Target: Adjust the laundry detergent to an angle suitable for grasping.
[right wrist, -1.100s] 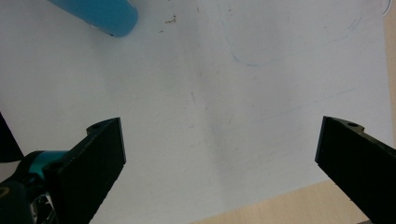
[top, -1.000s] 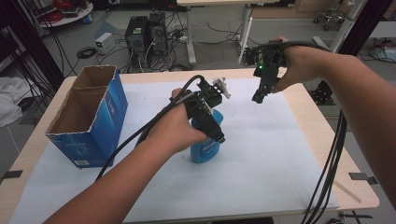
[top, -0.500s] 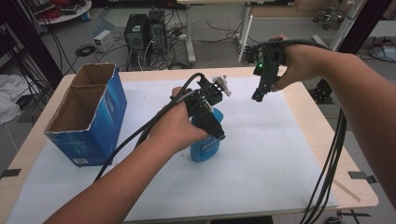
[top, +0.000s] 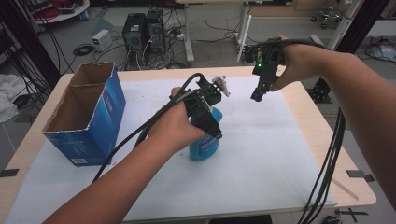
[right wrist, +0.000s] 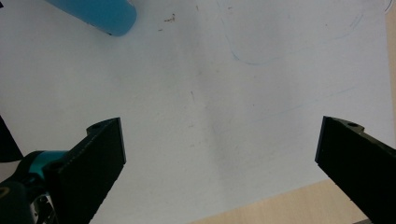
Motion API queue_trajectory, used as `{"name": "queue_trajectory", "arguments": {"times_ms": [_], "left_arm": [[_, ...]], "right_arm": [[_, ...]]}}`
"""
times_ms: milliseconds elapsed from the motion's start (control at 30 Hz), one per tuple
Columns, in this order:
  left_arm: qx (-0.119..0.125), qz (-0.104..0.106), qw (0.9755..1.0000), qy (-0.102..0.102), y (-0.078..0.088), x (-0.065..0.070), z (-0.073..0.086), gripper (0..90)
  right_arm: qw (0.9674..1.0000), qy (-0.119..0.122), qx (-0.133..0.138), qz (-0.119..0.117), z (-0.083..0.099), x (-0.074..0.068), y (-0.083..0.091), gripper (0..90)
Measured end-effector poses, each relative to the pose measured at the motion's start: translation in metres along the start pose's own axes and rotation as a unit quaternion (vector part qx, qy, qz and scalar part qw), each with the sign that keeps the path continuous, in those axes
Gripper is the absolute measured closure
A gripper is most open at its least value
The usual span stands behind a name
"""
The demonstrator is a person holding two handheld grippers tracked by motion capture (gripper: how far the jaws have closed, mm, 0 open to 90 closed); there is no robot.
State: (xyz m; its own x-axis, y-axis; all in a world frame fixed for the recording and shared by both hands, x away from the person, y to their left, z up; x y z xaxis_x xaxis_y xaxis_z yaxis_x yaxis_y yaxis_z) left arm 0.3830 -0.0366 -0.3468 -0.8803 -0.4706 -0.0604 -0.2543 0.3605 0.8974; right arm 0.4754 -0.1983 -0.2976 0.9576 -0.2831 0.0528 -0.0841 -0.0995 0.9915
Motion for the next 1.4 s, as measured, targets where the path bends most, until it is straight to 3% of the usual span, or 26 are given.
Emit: {"name": "queue_trajectory", "arguments": {"times_ms": [333,933,1200,1400], "left_arm": [[-0.004,0.009,1.0,0.002,-0.002,0.0012,0.0003,26.1],[-0.006,0.01,0.9999,0.004,-0.0033,0.0006,0.0006,32.0],[-0.009,-0.002,1.0,0.001,-0.003,0.0005,0.001,37.0],[-0.006,-0.002,0.9999,0.012,-0.0031,0.0009,0.0011,38.4]], "right_arm": [[1.0,-0.003,-0.001,0.0,0.0001,0.0011,-0.0007,1.0],[1.0,-0.001,-0.003,0.002,0.0005,0.0016,-0.0013,1.0],[1.0,0.002,-0.001,0.003,-0.0016,0.0011,-0.0018,1.0],[1.0,-0.001,-0.002,0.003,-0.0016,0.0014,-0.002,1.0]]}}
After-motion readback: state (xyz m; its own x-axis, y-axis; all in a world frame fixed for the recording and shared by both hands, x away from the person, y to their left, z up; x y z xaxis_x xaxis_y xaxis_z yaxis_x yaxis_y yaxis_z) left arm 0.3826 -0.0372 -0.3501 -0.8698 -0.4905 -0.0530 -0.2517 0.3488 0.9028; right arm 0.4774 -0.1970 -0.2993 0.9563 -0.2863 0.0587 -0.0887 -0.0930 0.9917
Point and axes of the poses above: each handheld gripper's, and its own axes: y roughly backward along the jaws, z roughly out of its underside, x roughly to its right, the point moved 4 cm from there along -y, roughly forward along the jaws, and after that the axes turned 2 degrees about -y, right-handed, at the moved point
